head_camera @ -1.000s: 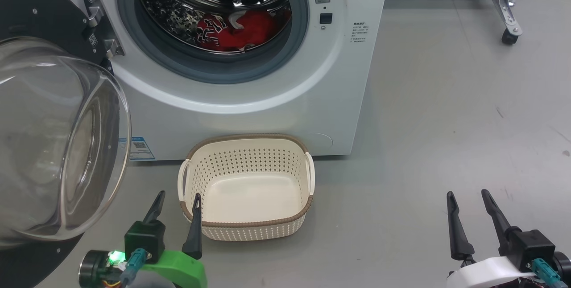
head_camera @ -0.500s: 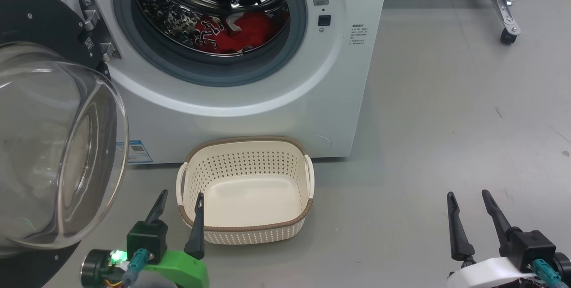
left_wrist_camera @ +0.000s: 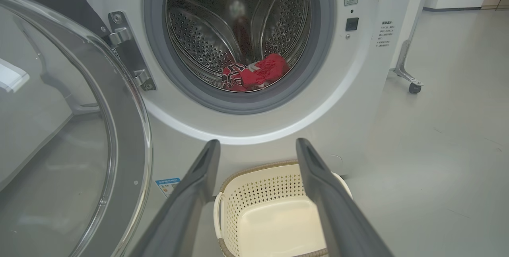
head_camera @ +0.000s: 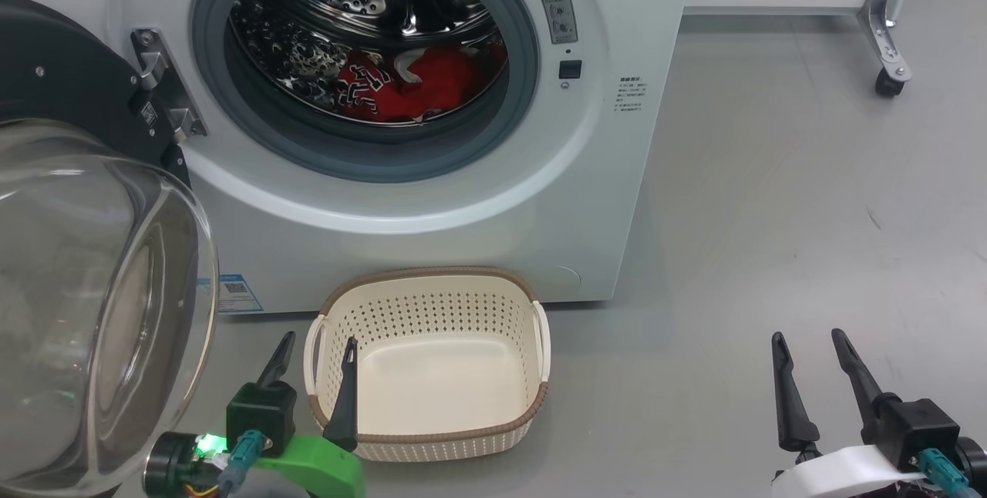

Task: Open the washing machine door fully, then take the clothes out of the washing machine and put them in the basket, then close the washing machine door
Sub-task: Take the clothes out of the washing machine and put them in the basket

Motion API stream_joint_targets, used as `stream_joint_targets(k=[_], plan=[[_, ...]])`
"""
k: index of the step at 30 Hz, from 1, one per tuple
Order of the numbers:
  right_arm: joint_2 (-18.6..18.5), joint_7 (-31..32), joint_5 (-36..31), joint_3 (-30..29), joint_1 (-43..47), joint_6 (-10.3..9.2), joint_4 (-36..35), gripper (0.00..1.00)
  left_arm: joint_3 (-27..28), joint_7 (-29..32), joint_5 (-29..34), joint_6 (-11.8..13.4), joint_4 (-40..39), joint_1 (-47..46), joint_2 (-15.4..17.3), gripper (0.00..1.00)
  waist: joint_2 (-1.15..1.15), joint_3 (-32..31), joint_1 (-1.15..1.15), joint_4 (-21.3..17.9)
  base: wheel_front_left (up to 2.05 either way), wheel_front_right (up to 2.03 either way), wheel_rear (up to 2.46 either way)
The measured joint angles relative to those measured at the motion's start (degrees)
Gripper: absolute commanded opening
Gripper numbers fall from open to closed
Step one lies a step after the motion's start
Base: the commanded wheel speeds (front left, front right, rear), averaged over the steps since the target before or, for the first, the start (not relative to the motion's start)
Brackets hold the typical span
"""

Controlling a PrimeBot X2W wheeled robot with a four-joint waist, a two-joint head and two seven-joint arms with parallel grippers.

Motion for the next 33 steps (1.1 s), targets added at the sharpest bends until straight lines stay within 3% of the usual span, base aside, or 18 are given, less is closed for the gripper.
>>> stream_joint_targets(k=[16,33], plan=[[0.12,0.0,0.04,-0.01,0.0,0.01,0.0,1.0,0.07,-0.03,-0.02,0.1,-0.48,0.0,0.0,1.0,0.0,0.22,0.0,0.09,0.76,-0.76,0.0],[0.16,0.0,0.04,0.01,0.0,0.02,0.44,1.0,0.73,-0.11,-0.2,0.52,-0.56,0.02,0.0,1.0,0.0,-0.6,0.0,0.26,0.12,-0.12,0.0]])
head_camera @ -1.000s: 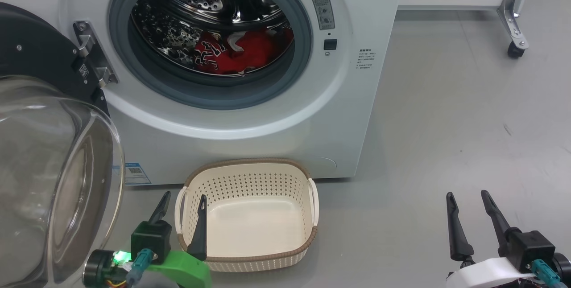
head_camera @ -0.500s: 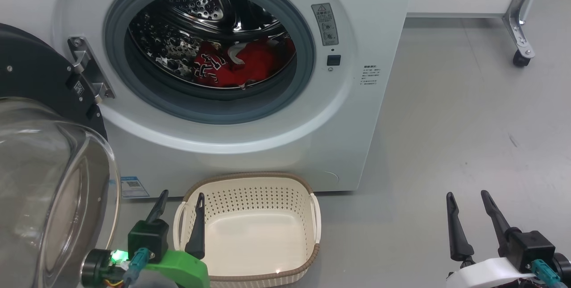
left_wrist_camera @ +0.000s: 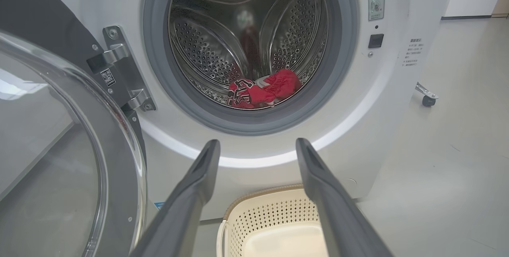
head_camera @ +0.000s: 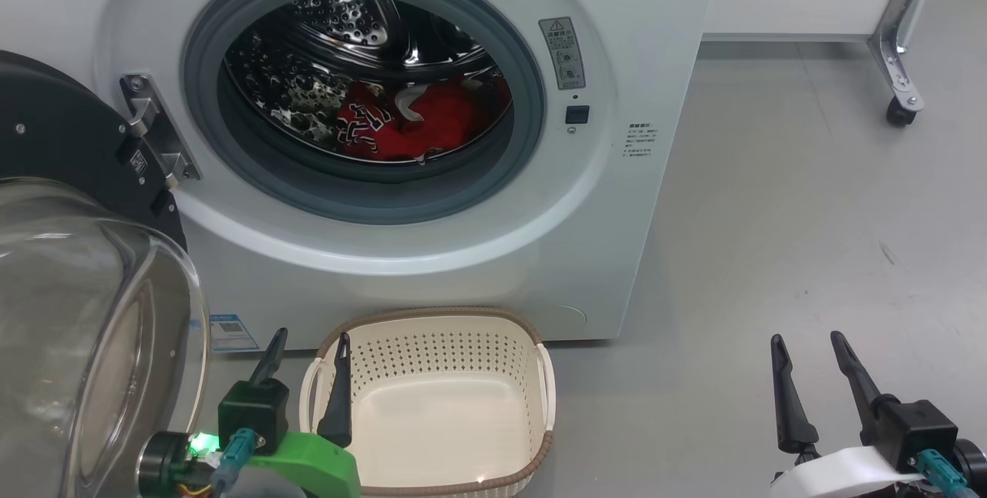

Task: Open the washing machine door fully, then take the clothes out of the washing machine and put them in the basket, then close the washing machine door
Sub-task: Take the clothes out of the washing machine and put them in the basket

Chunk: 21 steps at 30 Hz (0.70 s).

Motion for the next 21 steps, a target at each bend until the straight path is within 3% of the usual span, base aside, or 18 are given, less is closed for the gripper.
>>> stream_joint_targets(k=[21], plan=[[0.08,0.0,0.0,1.18,-0.12,0.44,-0.23,1.0,-0.62,0.53,-2.0,0.0,0.9,-0.35,0.0,1.0,0.0,1.65,0.0,-0.57,0.0,0.0,0.0]])
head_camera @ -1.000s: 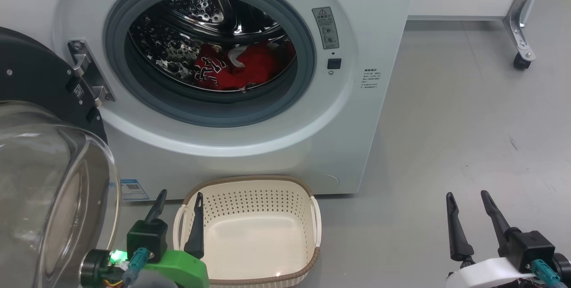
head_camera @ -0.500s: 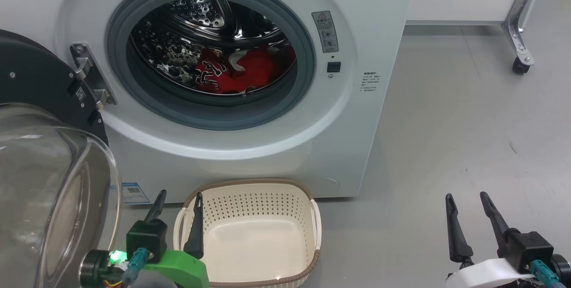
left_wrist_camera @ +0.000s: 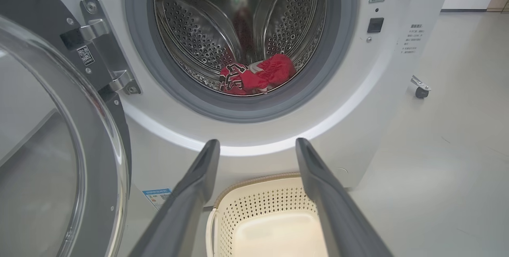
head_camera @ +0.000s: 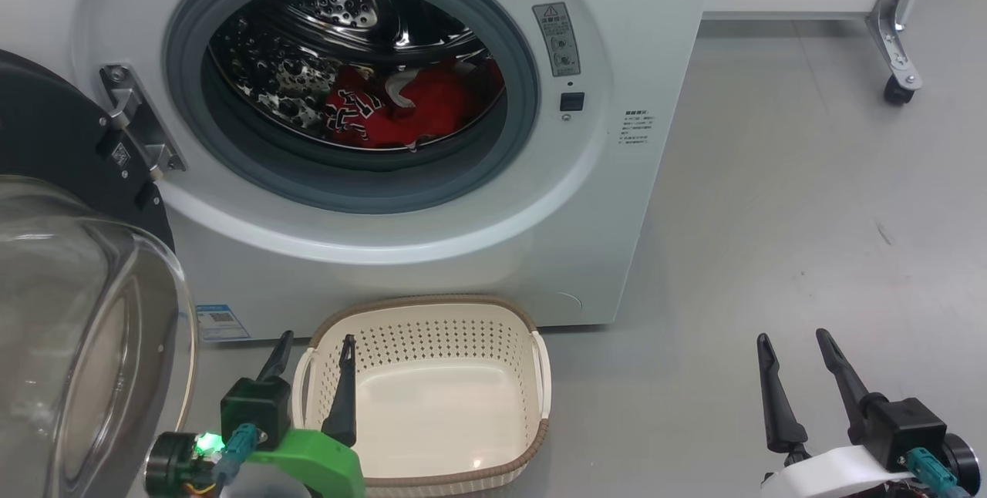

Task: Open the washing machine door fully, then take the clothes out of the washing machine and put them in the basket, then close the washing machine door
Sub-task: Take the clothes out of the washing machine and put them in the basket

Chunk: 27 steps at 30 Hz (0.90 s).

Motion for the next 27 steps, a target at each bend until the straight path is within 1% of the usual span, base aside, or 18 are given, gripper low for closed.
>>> stream_joint_targets(k=[6,11,15,24,27], plan=[[-0.01,0.01,0.03,0.38,-1.05,0.7,-0.64,1.0,-1.19,0.98,-0.49,0.0,1.74,-2.61,-0.01,1.0,0.0,1.78,0.0,-1.28,0.0,0.0,0.0],[-0.01,0.07,0.12,0.37,-1.85,0.76,-0.81,1.0,-1.24,2.35,-1.02,0.0,3.94,-6.12,-0.02,1.0,0.0,3.8,0.0,-2.8,0.0,0.0,0.0],[-0.02,0.07,0.47,0.4,-2.99,1.35,-1.08,1.0,-1.16,3.23,-0.98,0.01,5.87,-9.78,-0.03,1.0,0.0,5.69,0.0,-4.29,0.0,0.0,0.0],[0.41,0.07,1.68,0.63,-6.31,2.85,-1.23,1.0,-1.0,8.47,-0.57,-0.02,10.8,-20.2,0.01,1.0,0.0,10.91,0.0,-7.99,0.0,0.0,0.0],[0.75,0.07,2.18,0.65,-7.55,3.28,-1.18,1.0,-0.83,10.22,-0.43,-0.1,12.94,-23.6,0.57,1.0,0.0,12.78,0.0,-9.3,0.0,0.0,0.0]])
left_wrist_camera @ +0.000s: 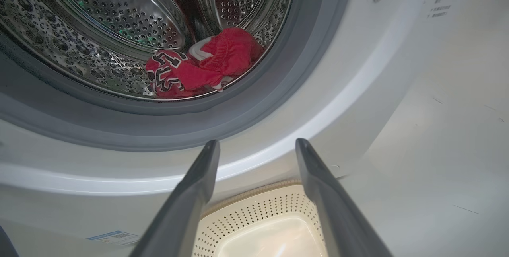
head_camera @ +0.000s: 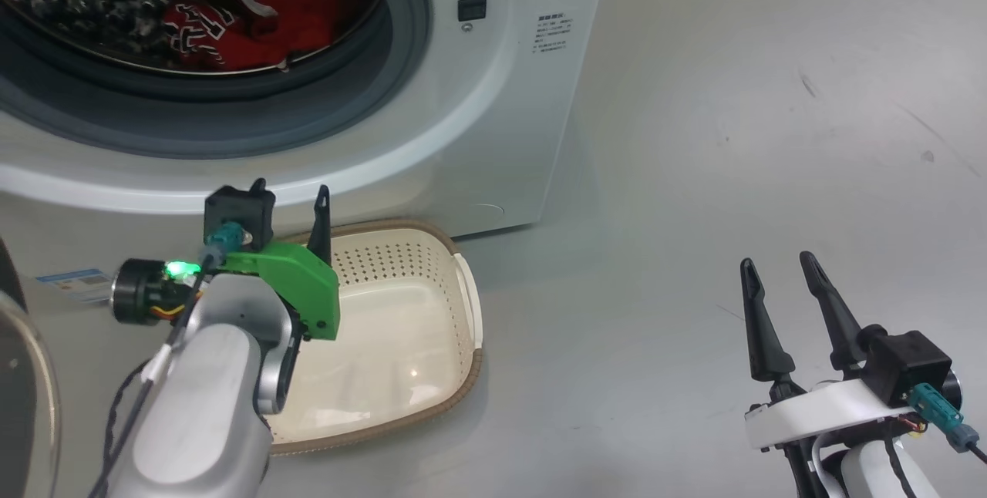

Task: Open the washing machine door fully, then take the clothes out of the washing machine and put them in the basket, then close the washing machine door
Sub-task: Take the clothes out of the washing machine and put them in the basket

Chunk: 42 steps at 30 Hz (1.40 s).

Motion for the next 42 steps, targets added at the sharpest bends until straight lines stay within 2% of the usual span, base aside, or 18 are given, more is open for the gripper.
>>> stream_joint_targets(k=[11,19,21,26,32,40,41,42], plan=[[0.76,0.0,1.56,-0.26,-4.13,1.45,1.29,1.0,3.08,7.86,0.19,-1.41,5.93,-12.96,4.16,1.0,0.0,6.26,0.0,-5.79,0.0,0.0,0.0],[1.56,0.0,2.65,-0.2,-7.0,2.46,2.19,1.0,4.44,11.34,0.97,-1.74,8.58,-22.37,8.13,1.0,0.0,10.64,0.0,-9.8,0.0,0.0,0.0],[1.82,0.0,2.76,-0.16,-8.04,2.58,2.52,1.0,4.53,12.39,2.59,-1.92,9.81,-24.71,10.25,1.0,0.0,11.97,0.0,-11.32,0.0,0.0,0.0],[2.16,0.0,3.01,-0.64,-8.59,3.04,3.07,1.0,4.41,14.06,4.11,-2.0,11.34,-28.86,12.27,1.0,0.0,14.28,0.0,-13.34,0.0,0.0,0.0],[2.48,0.0,3.35,-0.48,-9.9,3.58,3.81,1.0,3.85,14.71,5.38,-2.9,13.23,-32.46,13.85,1.0,0.0,16.53,0.0,-15.27,0.0,0.0,0.0],[2.8,0.0,3.37,-0.36,-11.25,4.01,4.63,1.0,3.58,15.1,5.98,-2.93,16.23,-34.81,13.99,1.0,0.0,18.08,0.0,-16.82,0.0,0.0,0.0],[2.83,0.0,3.37,-0.36,-11.38,4.01,4.72,1.0,3.59,15.13,5.98,-2.93,16.8,-34.86,13.97,0.76,0.0,18.16,0.0,-16.96,0.0,0.0,0.0],[2.86,0.0,3.37,-0.36,-11.44,4.03,4.83,1.0,3.56,15.13,5.98,-2.93,17.24,-34.86,13.96,0.76,0.0,18.21,0.0,-17.08,0.0,0.0,0.0]])
